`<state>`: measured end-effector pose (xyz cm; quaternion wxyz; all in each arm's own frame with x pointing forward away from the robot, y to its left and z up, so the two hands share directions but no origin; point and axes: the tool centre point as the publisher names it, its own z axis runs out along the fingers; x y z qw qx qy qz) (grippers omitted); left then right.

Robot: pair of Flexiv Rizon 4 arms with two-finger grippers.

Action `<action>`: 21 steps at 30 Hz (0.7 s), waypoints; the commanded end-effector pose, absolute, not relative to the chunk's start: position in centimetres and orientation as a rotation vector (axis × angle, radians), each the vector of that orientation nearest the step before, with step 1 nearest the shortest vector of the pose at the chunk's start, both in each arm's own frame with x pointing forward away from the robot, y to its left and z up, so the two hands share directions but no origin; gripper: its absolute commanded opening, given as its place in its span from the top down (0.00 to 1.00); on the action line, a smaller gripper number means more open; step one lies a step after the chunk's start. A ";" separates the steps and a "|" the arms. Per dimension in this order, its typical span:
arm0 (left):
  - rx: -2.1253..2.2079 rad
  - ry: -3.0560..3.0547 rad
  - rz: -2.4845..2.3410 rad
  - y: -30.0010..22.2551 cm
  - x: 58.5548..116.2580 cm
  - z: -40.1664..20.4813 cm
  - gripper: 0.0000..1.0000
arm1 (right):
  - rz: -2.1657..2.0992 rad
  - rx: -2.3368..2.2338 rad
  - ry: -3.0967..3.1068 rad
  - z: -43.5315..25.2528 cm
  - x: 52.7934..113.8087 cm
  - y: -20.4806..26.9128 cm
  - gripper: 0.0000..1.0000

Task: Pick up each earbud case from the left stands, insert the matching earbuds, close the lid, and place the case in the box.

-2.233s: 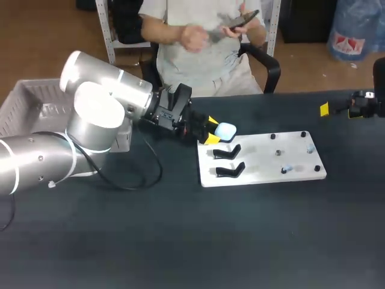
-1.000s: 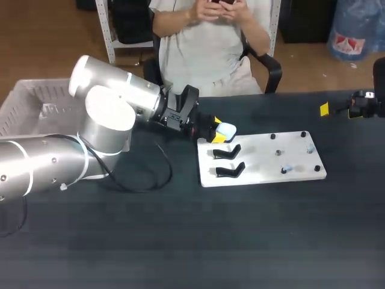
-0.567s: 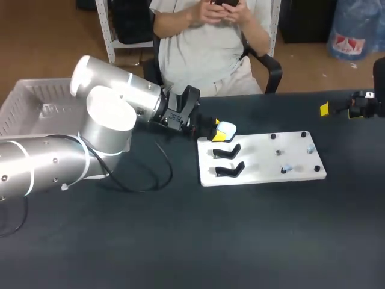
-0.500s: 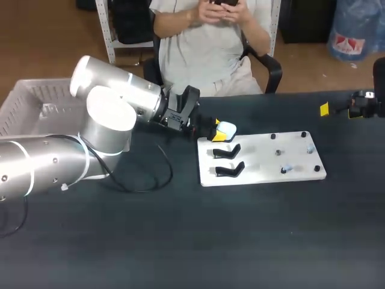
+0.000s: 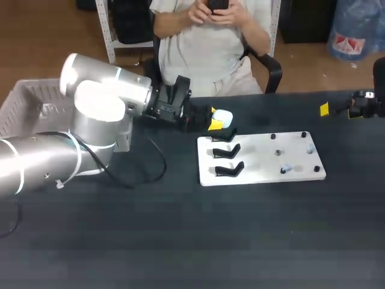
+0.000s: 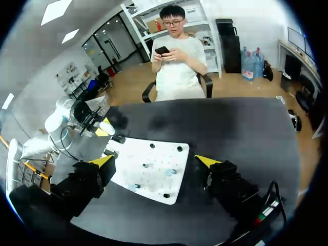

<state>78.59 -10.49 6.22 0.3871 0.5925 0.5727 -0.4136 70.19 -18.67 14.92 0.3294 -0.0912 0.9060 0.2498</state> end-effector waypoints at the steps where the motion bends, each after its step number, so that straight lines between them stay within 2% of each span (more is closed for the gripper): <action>1: 1.414 1.441 -1.014 -9.5 74.9 8.5 1.00 | 0.652 -0.239 2.372 15.0 70.2 -18.7 0.00; 10: 1.298 1.335 -1.053 -9.7 71.4 12.0 1.00 | 0.652 -0.239 2.372 15.0 70.2 -18.7 0.00; 21: 1.262 1.268 -1.051 -9.1 70.4 14.2 1.00 | 0.652 -0.239 2.372 15.0 70.2 -18.7 0.00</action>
